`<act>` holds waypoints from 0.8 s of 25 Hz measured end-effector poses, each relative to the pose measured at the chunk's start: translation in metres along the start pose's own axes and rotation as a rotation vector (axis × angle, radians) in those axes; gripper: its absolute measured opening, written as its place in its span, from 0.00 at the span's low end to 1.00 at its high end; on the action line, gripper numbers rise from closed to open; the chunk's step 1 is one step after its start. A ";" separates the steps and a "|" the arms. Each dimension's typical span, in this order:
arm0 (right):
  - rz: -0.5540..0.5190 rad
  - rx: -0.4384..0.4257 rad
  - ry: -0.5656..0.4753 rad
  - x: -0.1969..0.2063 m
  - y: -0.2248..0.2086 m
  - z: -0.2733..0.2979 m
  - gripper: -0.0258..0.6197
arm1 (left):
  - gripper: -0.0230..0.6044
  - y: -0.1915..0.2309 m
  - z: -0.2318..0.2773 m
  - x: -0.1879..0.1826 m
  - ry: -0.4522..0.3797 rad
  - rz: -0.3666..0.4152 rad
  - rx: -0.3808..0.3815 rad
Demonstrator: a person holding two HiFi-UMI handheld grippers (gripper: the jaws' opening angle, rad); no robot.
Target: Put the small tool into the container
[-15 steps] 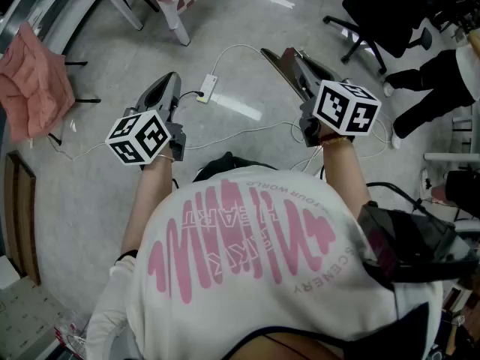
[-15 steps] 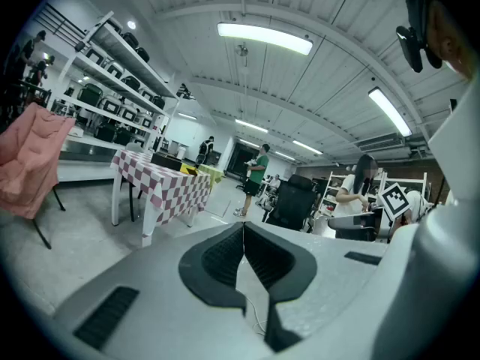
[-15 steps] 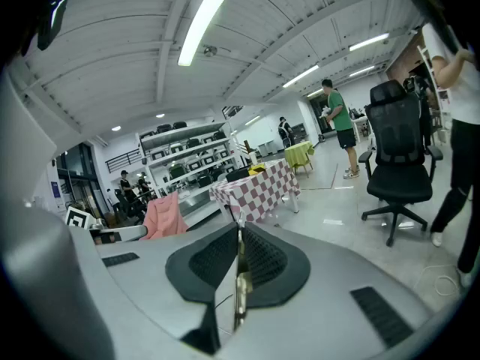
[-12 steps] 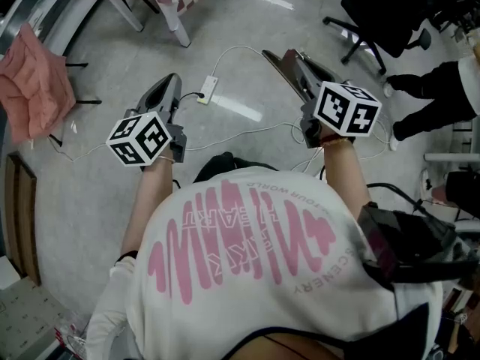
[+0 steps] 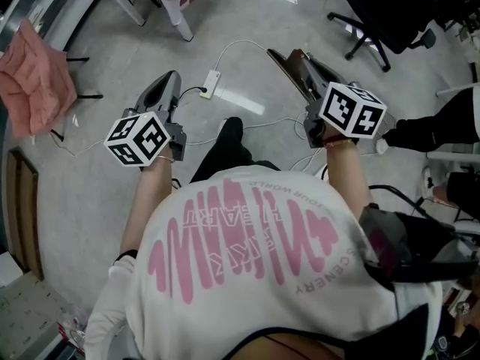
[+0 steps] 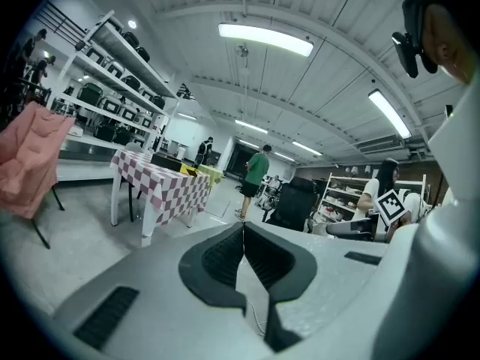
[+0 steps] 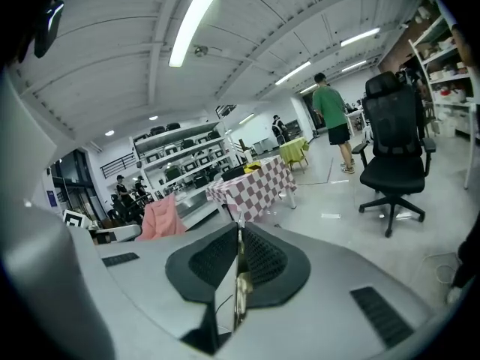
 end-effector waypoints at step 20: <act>0.001 0.063 0.071 -0.065 -0.021 0.174 0.09 | 0.05 0.123 0.153 -0.086 0.062 -0.091 0.031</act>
Point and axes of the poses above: the fingertips, and each gripper's own axes: z forward along the fingers, y to its left, x out of its underside, the point moved 5 cm from there along -z, backward along the fingers, and after that the axes turned 9 degrees about -z, right-handed, at the moved point
